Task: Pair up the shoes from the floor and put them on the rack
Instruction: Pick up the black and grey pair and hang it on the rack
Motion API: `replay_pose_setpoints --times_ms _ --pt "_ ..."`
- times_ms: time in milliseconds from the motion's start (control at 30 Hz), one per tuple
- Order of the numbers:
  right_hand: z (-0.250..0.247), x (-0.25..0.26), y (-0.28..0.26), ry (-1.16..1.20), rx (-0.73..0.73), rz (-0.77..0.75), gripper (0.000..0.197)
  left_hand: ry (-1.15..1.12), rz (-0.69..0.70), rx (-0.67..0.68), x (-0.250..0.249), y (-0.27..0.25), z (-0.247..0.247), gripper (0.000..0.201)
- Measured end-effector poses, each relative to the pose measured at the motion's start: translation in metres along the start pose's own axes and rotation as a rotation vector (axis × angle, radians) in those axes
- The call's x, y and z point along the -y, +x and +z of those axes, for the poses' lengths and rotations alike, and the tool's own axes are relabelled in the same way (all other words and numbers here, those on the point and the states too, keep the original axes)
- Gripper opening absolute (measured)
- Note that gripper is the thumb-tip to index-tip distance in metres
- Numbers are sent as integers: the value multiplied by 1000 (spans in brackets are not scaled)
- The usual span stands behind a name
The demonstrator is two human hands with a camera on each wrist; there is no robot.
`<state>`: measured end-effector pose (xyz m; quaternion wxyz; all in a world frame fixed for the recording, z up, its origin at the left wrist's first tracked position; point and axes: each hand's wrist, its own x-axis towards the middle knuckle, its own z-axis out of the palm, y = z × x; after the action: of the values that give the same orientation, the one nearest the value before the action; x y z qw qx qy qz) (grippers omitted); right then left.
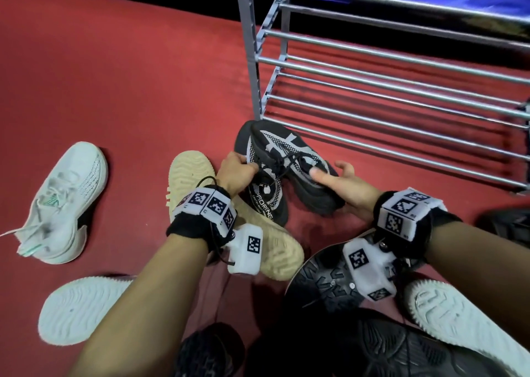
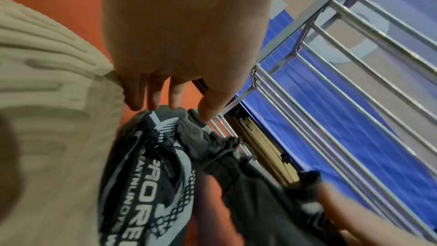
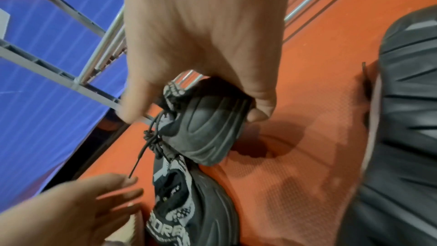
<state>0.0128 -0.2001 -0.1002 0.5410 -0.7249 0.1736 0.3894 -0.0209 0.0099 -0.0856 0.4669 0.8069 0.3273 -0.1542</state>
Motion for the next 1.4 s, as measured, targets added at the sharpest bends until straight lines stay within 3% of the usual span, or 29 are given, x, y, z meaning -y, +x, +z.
replay_pose_setpoints --times_ms 33,100,167,200,267,300,400,433,567,600,700,800,900,1000,1200,1400 --pt "-4 2 2 -9 -8 -9 91 59 -23 43 1 3 1 30" --pt "-13 9 5 -17 -52 -46 101 223 -111 119 3 7 6 79" --pt "-27 18 0 40 -38 -111 106 408 -159 186 5 14 14 101" --pt "-36 22 -2 96 -19 -160 94 464 -160 214 6 15 19 116" --pt "-56 29 -17 171 -8 -265 47 505 -186 209 5 14 25 142" --pt "-71 31 -25 205 -23 -296 39 516 -196 180 5 15 29 140" --pt "-114 22 -45 305 -55 -311 74 570 -237 137 10 16 32 142" --pt "-127 16 -52 315 -96 -313 74 617 -237 141 10 14 34 147" --pt "-160 -6 -73 454 -328 -324 10 724 -259 98 5 7 47 145" --pt "-163 -11 -73 481 -372 -307 7 722 -257 80 3 3 50 144" --pt "-161 -23 -74 559 -451 -252 14 708 -238 10 2 1 63 145" --pt "-147 -19 -73 527 -430 -219 21 675 -231 -54 4 2 69 149" --pt "-132 -9 -71 513 -439 -263 35 607 -225 -68 -2 -3 65 142" --pt "-122 -3 -75 509 -447 -312 36 535 -217 -43 -5 -11 58 134" --pt "-115 2 -99 469 -457 -461 40 272 -113 -123 -1 -22 48 127" --pt "-129 25 -125 490 -505 -630 30 12 208 -145 4 -50 50 122"
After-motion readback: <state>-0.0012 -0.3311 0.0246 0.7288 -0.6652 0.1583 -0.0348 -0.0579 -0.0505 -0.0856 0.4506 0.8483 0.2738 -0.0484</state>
